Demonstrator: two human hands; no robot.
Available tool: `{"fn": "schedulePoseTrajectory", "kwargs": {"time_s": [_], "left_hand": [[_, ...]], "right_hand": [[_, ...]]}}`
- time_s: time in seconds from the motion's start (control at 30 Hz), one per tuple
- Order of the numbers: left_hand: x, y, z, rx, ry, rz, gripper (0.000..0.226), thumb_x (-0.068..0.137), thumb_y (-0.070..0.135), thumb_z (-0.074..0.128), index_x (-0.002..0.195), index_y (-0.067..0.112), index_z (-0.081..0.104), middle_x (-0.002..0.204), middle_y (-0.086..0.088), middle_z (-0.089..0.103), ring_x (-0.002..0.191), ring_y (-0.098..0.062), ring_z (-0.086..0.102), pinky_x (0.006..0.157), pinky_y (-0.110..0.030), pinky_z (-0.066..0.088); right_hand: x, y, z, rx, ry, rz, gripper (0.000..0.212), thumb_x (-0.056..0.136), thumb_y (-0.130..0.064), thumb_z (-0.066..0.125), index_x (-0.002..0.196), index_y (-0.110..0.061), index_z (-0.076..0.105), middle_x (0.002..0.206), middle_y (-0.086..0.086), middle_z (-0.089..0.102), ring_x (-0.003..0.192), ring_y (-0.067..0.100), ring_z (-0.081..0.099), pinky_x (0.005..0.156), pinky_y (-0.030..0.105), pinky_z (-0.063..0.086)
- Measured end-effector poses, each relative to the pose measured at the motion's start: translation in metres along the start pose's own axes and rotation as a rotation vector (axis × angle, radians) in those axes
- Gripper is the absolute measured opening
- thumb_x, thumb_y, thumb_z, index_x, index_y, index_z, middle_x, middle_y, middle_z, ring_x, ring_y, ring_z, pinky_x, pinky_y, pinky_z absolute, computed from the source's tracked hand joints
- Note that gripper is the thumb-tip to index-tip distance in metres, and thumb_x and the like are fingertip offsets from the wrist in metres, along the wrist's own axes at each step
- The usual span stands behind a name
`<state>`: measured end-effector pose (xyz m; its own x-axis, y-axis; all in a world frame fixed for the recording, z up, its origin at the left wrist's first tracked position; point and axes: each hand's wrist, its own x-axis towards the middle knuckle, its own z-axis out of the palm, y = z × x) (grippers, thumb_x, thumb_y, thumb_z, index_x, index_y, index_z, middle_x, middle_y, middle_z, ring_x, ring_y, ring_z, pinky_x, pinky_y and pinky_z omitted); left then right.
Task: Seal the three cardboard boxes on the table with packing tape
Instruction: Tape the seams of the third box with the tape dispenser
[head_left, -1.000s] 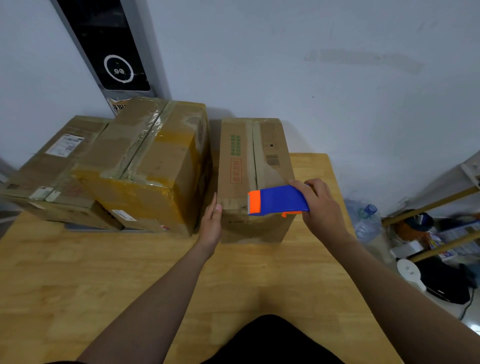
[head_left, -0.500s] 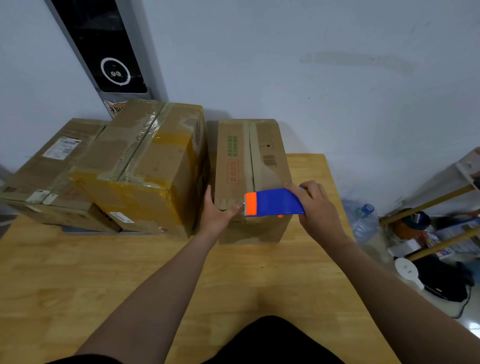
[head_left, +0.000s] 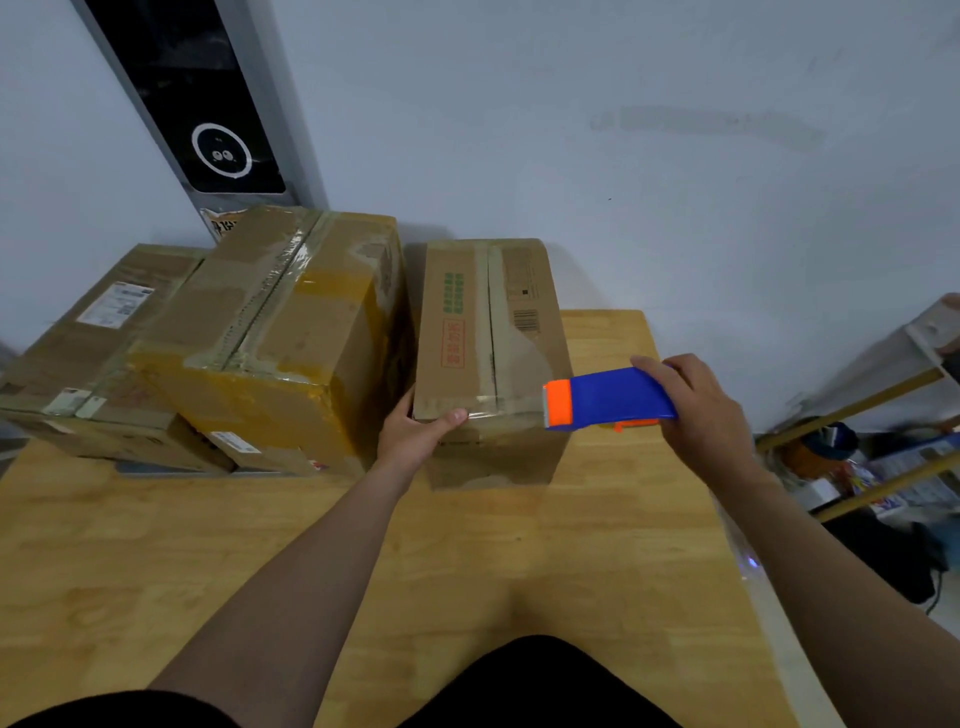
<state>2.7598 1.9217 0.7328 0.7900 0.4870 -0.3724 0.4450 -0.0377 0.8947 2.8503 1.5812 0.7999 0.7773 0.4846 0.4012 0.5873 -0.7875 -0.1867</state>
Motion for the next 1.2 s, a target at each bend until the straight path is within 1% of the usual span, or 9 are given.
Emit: {"fn": "schedulePoseTrajectory", "kwargs": {"time_s": [0.17,0.37,0.47,0.53,0.63,0.7,0.8,1.0,1.2], "left_hand": [[0.0,0.001,0.0,-0.004,-0.008,-0.009,0.086,0.074,0.048,0.088,0.149,0.032,0.049,0.13,0.009,0.063,0.123,-0.018,0.055,0.103,-0.041,0.048],[0.003,0.007,0.002,0.087,0.018,0.022,0.083,0.076,0.047,0.087,0.148,0.03,0.049,0.134,0.008,0.062,0.128,-0.02,0.055,0.107,-0.046,0.048],[0.002,0.015,0.003,0.199,0.054,0.1,0.089,0.078,0.044,0.086,0.152,0.028,0.039,0.148,0.004,0.05,0.137,-0.022,0.047,0.11,-0.049,0.046],[0.003,0.018,0.004,0.307,0.082,0.179,0.097,0.078,0.048,0.085,0.156,0.031,0.03,0.16,0.004,0.032,0.147,-0.023,0.032,0.116,-0.054,0.038],[0.005,0.024,0.01,0.587,0.089,0.324,0.097,0.082,0.053,0.078,0.159,0.034,0.021,0.169,0.01,0.012,0.156,-0.022,0.005,0.125,-0.061,0.011],[0.007,0.033,0.017,0.723,0.08,0.389,0.095,0.083,0.052,0.075,0.159,0.032,0.021,0.169,0.008,0.013,0.157,-0.019,-0.002,0.124,-0.061,-0.003],[0.01,0.044,0.035,0.837,0.054,0.445,0.093,0.083,0.057,0.072,0.159,0.032,0.024,0.17,0.007,0.015,0.158,-0.017,-0.002,0.122,-0.058,-0.013],[0.016,0.046,0.067,1.005,-0.101,0.509,0.069,0.097,0.064,0.049,0.157,0.041,0.025,0.17,0.007,0.016,0.158,-0.016,-0.002,0.12,-0.059,-0.018],[0.028,0.038,0.063,1.207,-0.108,0.553,0.073,0.094,0.076,0.025,0.159,0.043,0.02,0.171,0.006,0.011,0.158,-0.017,-0.005,0.122,-0.057,-0.014]], "right_hand": [[0.001,0.006,0.009,0.026,-0.007,-0.004,0.073,0.079,0.008,0.068,0.142,-0.024,0.047,0.117,0.01,0.052,0.102,0.03,0.058,0.06,0.042,0.055],[0.007,0.019,0.031,-0.056,-0.013,-0.034,0.078,0.082,0.001,0.073,0.148,-0.028,0.044,0.112,0.01,0.049,0.095,0.027,0.054,0.071,0.04,0.047],[0.002,0.025,0.041,-0.047,-0.017,-0.017,0.079,0.083,-0.003,0.074,0.15,-0.03,0.042,0.11,0.01,0.05,0.092,0.027,0.054,0.072,0.04,0.046],[-0.001,0.027,0.044,-0.035,-0.026,-0.004,0.079,0.084,-0.004,0.074,0.151,-0.03,0.041,0.11,0.009,0.049,0.091,0.025,0.053,0.073,0.039,0.045],[-0.003,0.03,0.047,-0.016,-0.036,0.002,0.077,0.084,-0.006,0.074,0.151,-0.028,0.042,0.111,0.009,0.049,0.093,0.025,0.053,0.076,0.038,0.045],[-0.002,0.03,0.047,-0.013,-0.034,-0.011,0.075,0.084,-0.008,0.073,0.15,-0.026,0.044,0.111,0.009,0.049,0.094,0.025,0.053,0.077,0.038,0.045],[-0.001,0.033,0.046,-0.01,-0.032,-0.029,0.072,0.085,-0.009,0.072,0.15,-0.024,0.045,0.111,0.01,0.05,0.094,0.025,0.054,0.077,0.036,0.044],[-0.001,0.045,0.053,0.012,-0.062,-0.021,0.078,0.085,-0.01,0.072,0.151,-0.029,0.036,0.113,0.008,0.048,0.095,0.024,0.054,0.078,0.04,0.05],[-0.004,0.051,0.064,0.126,-0.046,-0.027,0.081,0.082,-0.008,0.076,0.15,-0.024,0.037,0.114,0.012,0.05,0.095,0.024,0.055,0.076,0.039,0.053]]}}
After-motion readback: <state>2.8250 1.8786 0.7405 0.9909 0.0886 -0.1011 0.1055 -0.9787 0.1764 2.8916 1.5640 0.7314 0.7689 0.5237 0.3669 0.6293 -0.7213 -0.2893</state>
